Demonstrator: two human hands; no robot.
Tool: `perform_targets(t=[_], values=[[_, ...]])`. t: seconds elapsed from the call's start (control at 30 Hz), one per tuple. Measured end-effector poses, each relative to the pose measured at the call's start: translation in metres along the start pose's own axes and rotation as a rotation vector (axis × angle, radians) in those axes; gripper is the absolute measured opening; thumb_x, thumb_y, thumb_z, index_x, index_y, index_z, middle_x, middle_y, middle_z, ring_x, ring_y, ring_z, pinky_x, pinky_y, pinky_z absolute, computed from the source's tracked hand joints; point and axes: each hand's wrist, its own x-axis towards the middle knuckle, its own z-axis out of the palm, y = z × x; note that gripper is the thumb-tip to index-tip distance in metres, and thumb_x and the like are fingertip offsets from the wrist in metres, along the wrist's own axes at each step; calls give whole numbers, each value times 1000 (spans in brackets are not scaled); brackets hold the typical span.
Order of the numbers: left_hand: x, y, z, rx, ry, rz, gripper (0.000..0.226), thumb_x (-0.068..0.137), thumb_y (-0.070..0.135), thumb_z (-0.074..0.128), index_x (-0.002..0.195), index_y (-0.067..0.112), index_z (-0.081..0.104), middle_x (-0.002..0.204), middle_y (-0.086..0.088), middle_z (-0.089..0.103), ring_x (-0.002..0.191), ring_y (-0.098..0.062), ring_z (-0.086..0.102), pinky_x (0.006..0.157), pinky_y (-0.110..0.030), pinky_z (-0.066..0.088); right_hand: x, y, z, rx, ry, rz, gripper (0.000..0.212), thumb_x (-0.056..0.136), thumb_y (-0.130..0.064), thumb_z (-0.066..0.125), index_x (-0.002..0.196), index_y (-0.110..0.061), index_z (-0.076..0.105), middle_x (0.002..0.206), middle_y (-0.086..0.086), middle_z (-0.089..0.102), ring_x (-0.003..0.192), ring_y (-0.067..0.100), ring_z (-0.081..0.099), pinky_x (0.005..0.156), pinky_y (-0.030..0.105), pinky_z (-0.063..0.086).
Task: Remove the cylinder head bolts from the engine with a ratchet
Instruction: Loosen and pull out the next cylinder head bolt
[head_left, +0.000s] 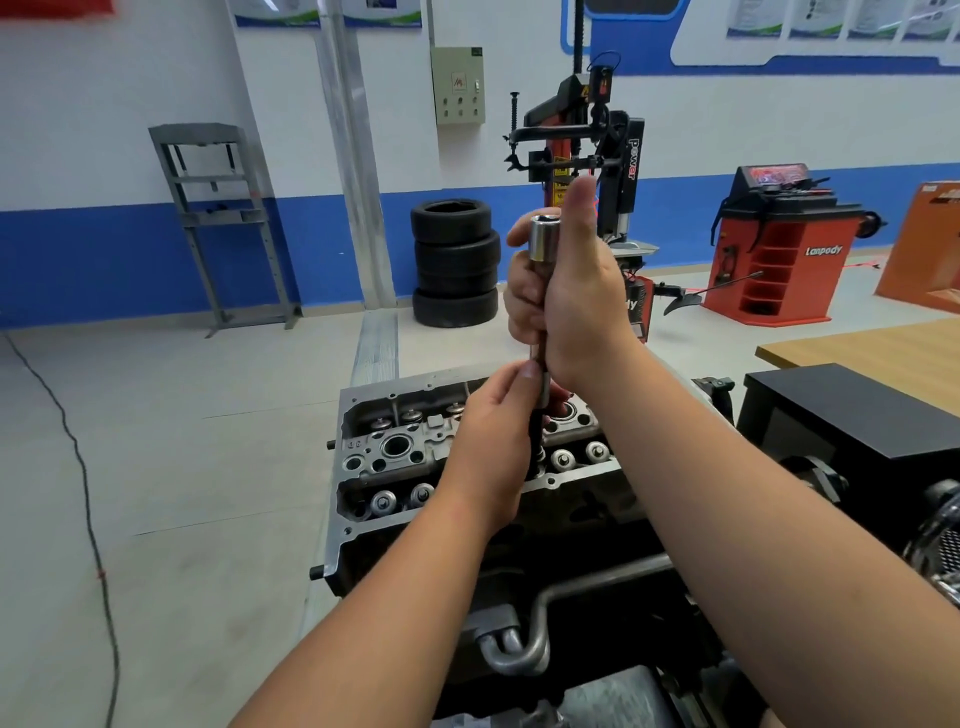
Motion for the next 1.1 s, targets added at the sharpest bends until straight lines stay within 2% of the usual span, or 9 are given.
perform_targets(t=[0.13,0.33,0.5,0.57,0.67,0.77,0.87,0.97,1.1], values=[[1,0,1,37,2,17,26,92,50,55,83,38,76,81,9,69,75,-6,63,75,-29,46,-5,-4,-2,-93,9,-82,36,98,-51,42,89,-15,44,53,-4,39,39,12,29,41,21,25],[2,-2,0,-8,88,12,35,79,52,75,93,21,66,77,7,62,68,-5,54,67,-24,46,-4,-16,4,-149,12,21,43,106,-33,38,83,-10,65,62,1,54,47,17,42,46,27,36],[0,0,-1,-38,27,0,35,87,53,57,99,23,71,87,2,69,83,-11,61,84,-34,43,-5,-20,-2,77,-55,130,45,103,-45,36,68,-20,49,47,-4,32,40,12,22,42,18,21],[-1,-1,-1,-7,5,-4,36,89,51,54,97,20,72,90,1,73,83,-10,65,83,-34,44,-6,-19,-5,49,-89,112,40,96,-54,46,72,-22,41,49,-6,30,40,11,21,42,18,20],[-2,-1,-1,34,4,-8,37,90,52,52,93,22,73,88,3,74,82,-7,66,80,-31,45,-6,-17,-5,-12,-68,52,31,88,-45,52,77,-21,37,52,-4,35,40,12,24,42,21,22],[-1,-3,-1,28,50,2,27,86,53,60,90,30,74,82,10,72,79,-5,65,80,-29,47,-8,-14,-3,-33,28,-11,32,94,-40,54,74,-16,50,60,0,46,43,15,35,44,24,30],[2,-7,-1,20,99,30,32,82,53,69,95,23,69,78,13,67,75,-2,61,75,-21,49,-7,-16,1,-138,137,19,38,100,-40,54,80,-11,67,63,1,54,52,15,48,48,26,42],[2,-6,1,10,122,63,35,79,53,75,93,22,66,74,12,64,69,-3,56,67,-15,49,-3,-22,6,-113,107,65,35,104,-30,44,83,-11,64,54,-1,50,45,14,41,43,24,35],[-1,-4,0,9,57,28,36,84,64,55,87,33,73,84,6,69,83,-12,61,80,-36,44,-4,-18,4,50,-52,145,40,103,-38,40,69,-18,46,49,-3,35,42,12,24,42,21,23]])
